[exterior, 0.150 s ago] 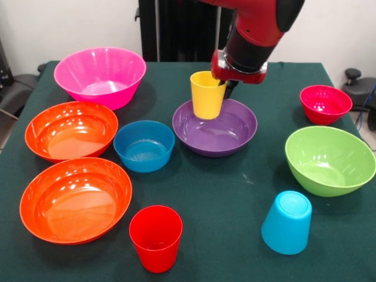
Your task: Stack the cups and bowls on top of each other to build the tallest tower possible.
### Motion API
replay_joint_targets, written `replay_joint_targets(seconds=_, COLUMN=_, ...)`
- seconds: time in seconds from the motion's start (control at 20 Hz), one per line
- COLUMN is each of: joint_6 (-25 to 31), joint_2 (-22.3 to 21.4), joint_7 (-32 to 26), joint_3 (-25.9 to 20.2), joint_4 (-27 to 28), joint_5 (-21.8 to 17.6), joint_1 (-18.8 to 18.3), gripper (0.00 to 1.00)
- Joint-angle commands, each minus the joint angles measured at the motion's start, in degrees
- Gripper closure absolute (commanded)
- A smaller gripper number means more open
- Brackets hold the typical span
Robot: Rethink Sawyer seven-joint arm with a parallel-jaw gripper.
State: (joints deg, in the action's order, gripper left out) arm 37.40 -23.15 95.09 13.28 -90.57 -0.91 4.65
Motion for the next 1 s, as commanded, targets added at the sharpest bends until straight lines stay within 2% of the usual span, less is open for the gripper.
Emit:
replay_joint_targets(seconds=0.05, joint_6=-5.8, joint_2=1.9, joint_7=8.4, joint_3=-6.9, joint_4=2.4, joint_5=1.7, joint_1=-0.7, gripper=1.0)
replay_joint_targets(seconds=0.55, joint_6=-10.1, joint_2=2.1, joint_7=8.1, joint_3=-8.9, joint_4=2.0, joint_5=2.3, joint_1=-1.5, gripper=1.0)
replay_joint_targets(seconds=1.0, joint_6=-9.6, joint_2=2.5, joint_7=8.9, joint_3=-9.3, joint_4=2.0, joint_5=3.3, joint_1=-1.6, gripper=1.0)
